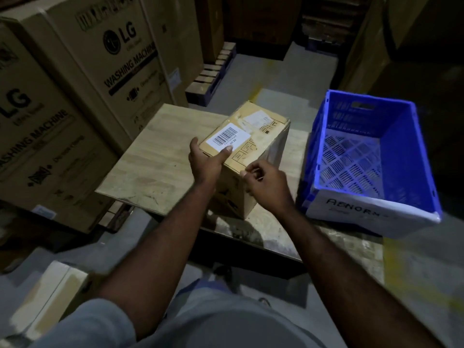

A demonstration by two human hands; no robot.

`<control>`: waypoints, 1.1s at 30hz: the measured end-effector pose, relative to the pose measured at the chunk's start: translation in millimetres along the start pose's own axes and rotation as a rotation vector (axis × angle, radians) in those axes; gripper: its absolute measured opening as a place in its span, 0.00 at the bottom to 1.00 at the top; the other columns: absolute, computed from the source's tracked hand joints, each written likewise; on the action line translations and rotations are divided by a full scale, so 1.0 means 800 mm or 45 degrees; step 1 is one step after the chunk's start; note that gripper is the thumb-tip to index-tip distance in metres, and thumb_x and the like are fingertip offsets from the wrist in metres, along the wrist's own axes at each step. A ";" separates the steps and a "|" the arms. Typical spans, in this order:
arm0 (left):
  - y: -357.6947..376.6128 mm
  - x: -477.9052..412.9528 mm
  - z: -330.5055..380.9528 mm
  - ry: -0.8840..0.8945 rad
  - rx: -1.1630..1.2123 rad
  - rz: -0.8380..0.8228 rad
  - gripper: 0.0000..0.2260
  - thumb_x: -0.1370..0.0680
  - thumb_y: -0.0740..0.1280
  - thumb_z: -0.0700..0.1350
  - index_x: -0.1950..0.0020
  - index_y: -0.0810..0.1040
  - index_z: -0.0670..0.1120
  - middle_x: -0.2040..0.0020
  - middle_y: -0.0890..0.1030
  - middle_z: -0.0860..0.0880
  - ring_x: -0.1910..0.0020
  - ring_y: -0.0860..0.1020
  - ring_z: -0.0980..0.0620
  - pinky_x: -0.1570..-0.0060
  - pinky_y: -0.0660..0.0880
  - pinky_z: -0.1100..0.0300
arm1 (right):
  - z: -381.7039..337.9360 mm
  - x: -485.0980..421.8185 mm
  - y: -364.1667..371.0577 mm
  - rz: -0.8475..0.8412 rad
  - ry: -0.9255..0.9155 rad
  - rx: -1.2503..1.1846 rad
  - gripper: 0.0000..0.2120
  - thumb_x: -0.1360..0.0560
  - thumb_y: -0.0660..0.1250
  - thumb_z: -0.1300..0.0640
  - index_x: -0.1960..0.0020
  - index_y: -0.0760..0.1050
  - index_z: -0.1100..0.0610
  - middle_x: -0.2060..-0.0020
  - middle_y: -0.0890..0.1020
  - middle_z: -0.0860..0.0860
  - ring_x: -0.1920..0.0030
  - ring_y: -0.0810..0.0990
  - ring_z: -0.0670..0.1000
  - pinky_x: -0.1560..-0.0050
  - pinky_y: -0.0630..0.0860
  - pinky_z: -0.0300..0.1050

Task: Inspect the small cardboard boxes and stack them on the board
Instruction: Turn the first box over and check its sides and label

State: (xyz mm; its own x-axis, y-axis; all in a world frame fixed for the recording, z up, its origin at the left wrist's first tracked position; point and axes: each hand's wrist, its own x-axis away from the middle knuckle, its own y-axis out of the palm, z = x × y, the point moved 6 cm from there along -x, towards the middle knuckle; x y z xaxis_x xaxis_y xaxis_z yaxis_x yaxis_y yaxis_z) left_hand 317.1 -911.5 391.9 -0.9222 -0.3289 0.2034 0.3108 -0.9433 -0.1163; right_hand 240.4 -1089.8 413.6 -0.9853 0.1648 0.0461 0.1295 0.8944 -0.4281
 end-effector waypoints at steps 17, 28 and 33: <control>0.032 -0.153 0.022 -0.006 0.050 -0.589 0.46 0.30 0.79 0.42 0.18 0.58 0.43 0.28 0.75 0.47 0.33 0.78 0.46 0.33 0.76 0.45 | 0.036 -0.149 -0.081 0.381 0.225 0.261 0.37 0.24 0.74 0.40 0.21 0.65 0.51 0.28 0.71 0.56 0.31 0.74 0.57 0.37 0.76 0.51; 0.039 -0.097 0.010 0.261 -0.008 -0.296 0.29 0.27 0.75 0.50 0.27 0.71 0.52 0.36 0.80 0.56 0.38 0.80 0.59 0.35 0.78 0.48 | 0.054 -0.117 -0.069 0.745 0.355 0.414 0.31 0.22 0.58 0.32 0.30 0.69 0.53 0.37 0.72 0.56 0.39 0.77 0.58 0.43 0.81 0.61; 0.030 -0.025 -0.020 0.414 -0.169 -0.312 0.39 0.25 0.74 0.56 0.19 0.58 0.54 0.25 0.70 0.50 0.28 0.72 0.51 0.33 0.76 0.49 | 0.051 -0.125 -0.061 0.735 0.252 0.143 0.21 0.17 0.60 0.41 0.32 0.71 0.54 0.42 0.80 0.51 0.43 0.82 0.53 0.46 0.83 0.57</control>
State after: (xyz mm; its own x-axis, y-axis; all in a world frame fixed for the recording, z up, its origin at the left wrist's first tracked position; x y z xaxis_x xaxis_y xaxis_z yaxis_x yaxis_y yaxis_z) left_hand 339.5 -926.6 369.5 -0.9963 -0.0450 -0.0738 0.0610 -0.9710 -0.2313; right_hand 328.4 -1167.0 393.2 -0.7191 0.6925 -0.0588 0.6119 0.5907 -0.5259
